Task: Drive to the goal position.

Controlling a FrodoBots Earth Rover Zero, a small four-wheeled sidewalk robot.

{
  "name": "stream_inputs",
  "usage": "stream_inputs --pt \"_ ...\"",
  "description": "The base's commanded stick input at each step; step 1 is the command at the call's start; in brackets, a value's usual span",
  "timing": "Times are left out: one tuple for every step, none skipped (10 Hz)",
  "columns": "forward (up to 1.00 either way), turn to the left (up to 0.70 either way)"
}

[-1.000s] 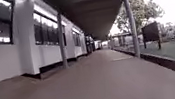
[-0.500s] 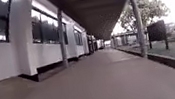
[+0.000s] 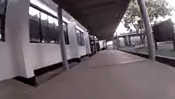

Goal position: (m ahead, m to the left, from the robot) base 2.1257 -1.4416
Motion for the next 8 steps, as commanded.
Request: stream_inputs --pt "0.69 0.06" --pt "0.69 0.06" --pt "0.69 0.06" --pt "0.69 0.06" --pt "0.69 0.06" --pt "0.69 0.06" --pt "0.69 0.06" --pt "0.69 0.06"
